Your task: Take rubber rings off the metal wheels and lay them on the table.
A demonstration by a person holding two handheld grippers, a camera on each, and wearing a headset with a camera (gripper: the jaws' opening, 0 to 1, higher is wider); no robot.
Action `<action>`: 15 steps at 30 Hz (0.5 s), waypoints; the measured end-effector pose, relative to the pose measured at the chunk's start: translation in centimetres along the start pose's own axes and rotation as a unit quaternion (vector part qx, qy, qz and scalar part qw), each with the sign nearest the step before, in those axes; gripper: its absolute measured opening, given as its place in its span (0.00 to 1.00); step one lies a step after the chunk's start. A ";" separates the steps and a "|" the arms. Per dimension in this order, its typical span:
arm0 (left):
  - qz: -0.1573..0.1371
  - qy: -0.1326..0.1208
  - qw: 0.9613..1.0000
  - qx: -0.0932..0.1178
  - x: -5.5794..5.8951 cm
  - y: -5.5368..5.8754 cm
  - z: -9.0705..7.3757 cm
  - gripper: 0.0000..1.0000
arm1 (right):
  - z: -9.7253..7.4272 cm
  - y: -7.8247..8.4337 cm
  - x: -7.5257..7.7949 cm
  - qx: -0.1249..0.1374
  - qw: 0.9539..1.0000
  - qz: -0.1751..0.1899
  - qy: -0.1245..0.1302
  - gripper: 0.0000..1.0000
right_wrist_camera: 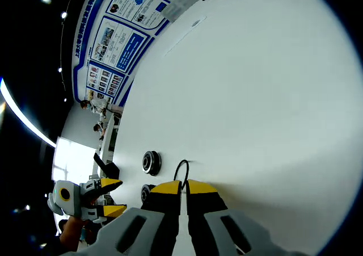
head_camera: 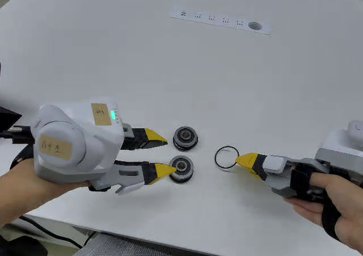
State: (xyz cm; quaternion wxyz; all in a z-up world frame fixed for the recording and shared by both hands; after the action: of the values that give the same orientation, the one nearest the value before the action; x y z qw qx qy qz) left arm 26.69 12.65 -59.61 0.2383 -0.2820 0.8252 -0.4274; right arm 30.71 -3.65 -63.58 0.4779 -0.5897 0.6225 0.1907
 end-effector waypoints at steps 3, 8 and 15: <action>0.002 0.003 1.000 0.000 0.2 0.0 0.1 0.28 | -0.2 0.1 0.1 -0.007 1.000 -0.008 0.009 0.08; 0.005 0.005 1.000 0.002 0.3 -0.1 0.3 0.27 | -0.4 0.3 0.3 -0.015 0.999 -0.022 0.021 0.11; 0.006 0.007 1.000 0.001 0.1 -0.2 0.6 0.26 | -0.8 0.9 0.3 -0.033 0.999 -0.032 0.022 0.16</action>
State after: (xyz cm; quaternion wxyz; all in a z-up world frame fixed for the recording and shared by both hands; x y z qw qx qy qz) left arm 27.04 12.16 -59.79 0.2355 -0.2739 0.8278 -0.4292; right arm 29.65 -4.21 -63.73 0.4501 -0.6290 0.6068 0.1829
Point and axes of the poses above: the centre of the closed fingertips' face, and the gripper's own axes: z roughly forward along the fingers, x roughly to its right, y roughly out of its underside, the point moved 4 cm from there along -z, roughly backward along the fingers, and after that the axes turned 10 degrees about -y, right-handed, at the moved point
